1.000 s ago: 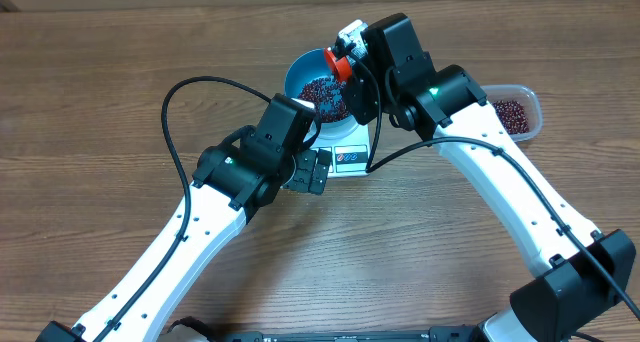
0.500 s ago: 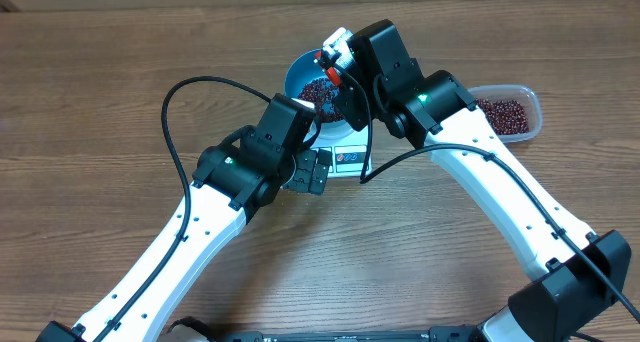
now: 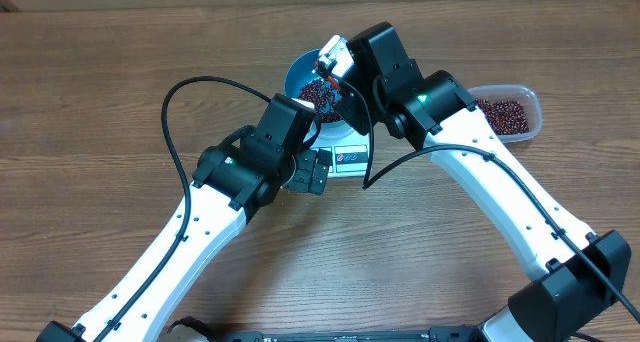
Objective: Scoop item into bowl and weigh 150g on scale
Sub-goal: 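Tilt the scoop with the right gripper to pour beans into the bowl, then move the empty scoop with the right gripper back to the bean tub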
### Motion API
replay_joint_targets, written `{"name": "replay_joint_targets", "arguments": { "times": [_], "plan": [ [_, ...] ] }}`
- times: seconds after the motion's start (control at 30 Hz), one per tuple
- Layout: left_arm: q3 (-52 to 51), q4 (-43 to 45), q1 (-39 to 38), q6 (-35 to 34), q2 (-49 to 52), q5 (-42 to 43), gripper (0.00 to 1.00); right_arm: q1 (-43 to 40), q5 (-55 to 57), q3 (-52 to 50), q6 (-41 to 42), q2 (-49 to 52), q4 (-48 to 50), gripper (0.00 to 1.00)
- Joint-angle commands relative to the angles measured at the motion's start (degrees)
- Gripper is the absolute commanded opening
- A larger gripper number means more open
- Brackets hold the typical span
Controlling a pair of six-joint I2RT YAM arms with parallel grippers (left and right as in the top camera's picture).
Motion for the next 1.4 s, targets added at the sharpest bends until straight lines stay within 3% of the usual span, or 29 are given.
{"name": "replay_joint_targets", "arguments": {
  "times": [0.0, 0.2, 0.4, 0.63, 0.73, 0.9, 1.0, 1.17, 1.37],
  "plan": [
    [-0.4, 0.1, 0.0, 0.9, -0.4, 0.1, 1.00, 0.3, 0.4, 1.8, -2.1, -1.3, 0.6, 0.04],
    [-0.4, 0.1, 0.0, 0.9, -0.4, 0.1, 0.99, 0.3, 0.4, 1.8, -1.0, -1.3, 0.8, 0.04],
    [-0.4, 0.1, 0.0, 0.9, -0.4, 0.1, 1.00, -3.6, -0.6, 1.9, 14.8, -1.3, 2.3, 0.04],
    [-0.4, 0.1, 0.0, 0.9, -0.4, 0.1, 1.00, -15.6, -26.8, 1.9, 18.4, -4.7, 1.2, 0.04],
    [-0.4, 0.1, 0.0, 0.9, -0.4, 0.1, 1.00, -22.0, -31.1, 1.9, 20.5, -7.1, 0.2, 0.04],
    [-0.4, 0.1, 0.0, 0.9, -0.4, 0.1, 1.00, -31.8, -26.0, 1.9, 20.6, -9.4, -4.3, 0.04],
    [-0.4, 0.1, 0.0, 0.9, -0.4, 0.1, 1.00, -38.1, -9.5, 1.6, 22.9, -9.2, -10.1, 0.04],
    [-0.4, 0.1, 0.0, 0.9, -0.4, 0.1, 1.00, -39.8, 3.7, -1.2, 22.8, -9.2, -11.4, 0.04],
    [-0.4, 0.1, 0.0, 0.9, -0.4, 0.1, 1.00, -39.3, 8.3, -6.6, 20.2, -7.0, -10.0, 0.04]
  ]
}}
